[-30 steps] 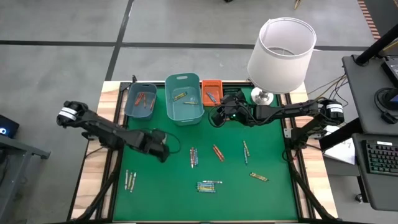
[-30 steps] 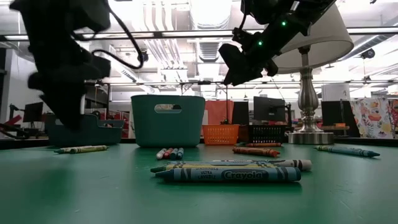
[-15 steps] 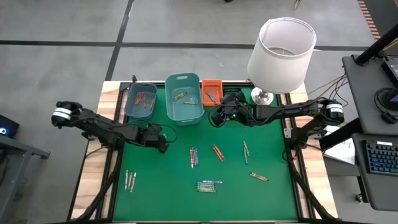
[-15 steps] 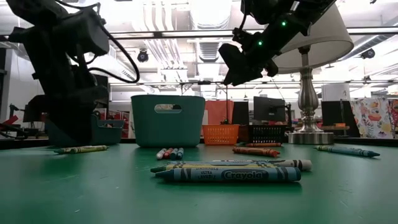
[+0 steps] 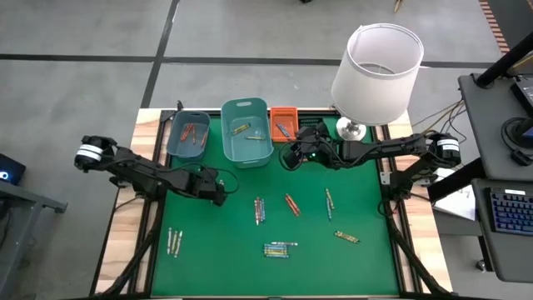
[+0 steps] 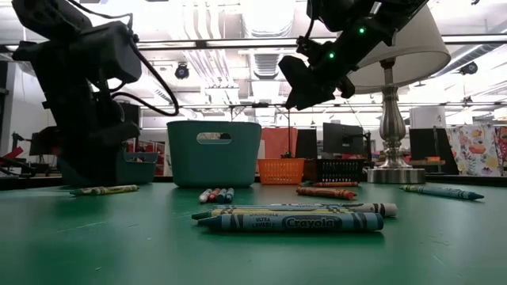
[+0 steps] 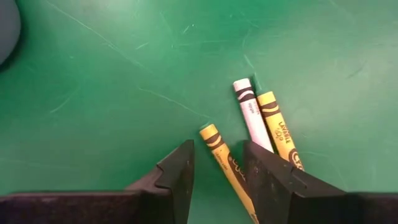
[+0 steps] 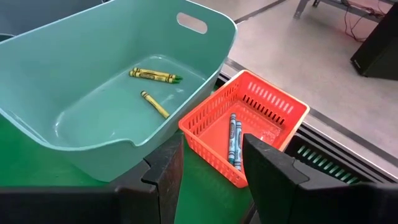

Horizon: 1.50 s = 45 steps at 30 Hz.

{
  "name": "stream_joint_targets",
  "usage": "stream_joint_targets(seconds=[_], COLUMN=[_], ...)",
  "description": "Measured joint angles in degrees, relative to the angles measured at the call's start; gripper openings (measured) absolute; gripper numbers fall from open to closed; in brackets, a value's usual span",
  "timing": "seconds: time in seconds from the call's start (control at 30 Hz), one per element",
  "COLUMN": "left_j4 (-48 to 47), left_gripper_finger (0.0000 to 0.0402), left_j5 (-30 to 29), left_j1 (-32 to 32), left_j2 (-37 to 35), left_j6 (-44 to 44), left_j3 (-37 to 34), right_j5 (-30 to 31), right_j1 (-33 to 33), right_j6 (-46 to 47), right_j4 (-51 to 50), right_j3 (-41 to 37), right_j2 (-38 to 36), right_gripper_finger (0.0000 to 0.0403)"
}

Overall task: Sort crayons
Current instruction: Put the green crayon into the green bin

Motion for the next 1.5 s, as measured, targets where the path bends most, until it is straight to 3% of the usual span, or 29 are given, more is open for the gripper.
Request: stream_joint_targets(seconds=[0.2, 0.7, 1.0, 1.13, 1.23, 1.5], left_j4=[0.0, -0.5, -2.4, 0.8, 8.5, 45.2], left_gripper_finger=[0.01, 0.0007, 0.0001, 0.0001, 0.0001, 0.0], left_j5=[-0.1, -0.5, -0.9, -4.3, -6.1, -5.4], left_j1=[0.0, 0.0, -1.1, -1.7, -1.7, -1.6], left_j2=[1.0, 1.1, -2.3, -7.2, -11.3, -20.3], left_j6=[-0.3, -0.8, 2.0, 9.3, 19.0, 50.5], left_j3=[0.1, -0.1, 1.9, 5.0, 7.0, 4.0], right_j5=[0.0, 0.0, -0.2, -6.4, -13.5, -30.4], right_j1=[0.0, 0.0, 0.0, 0.0, 0.0, 1.6], right_j6=[0.0, 0.0, -0.4, -2.2, -4.3, -10.7], right_j4=[-0.1, -0.5, -1.4, -0.9, 1.5, 20.1], right_j3=[0.0, -0.1, -0.1, -0.2, -0.2, -0.2], right_j2=[0.0, 0.0, 0.0, 0.0, 0.1, 4.8], right_gripper_finger=[0.0155, 0.0155, 0.0155, 0.0155, 0.0155, 0.0155])
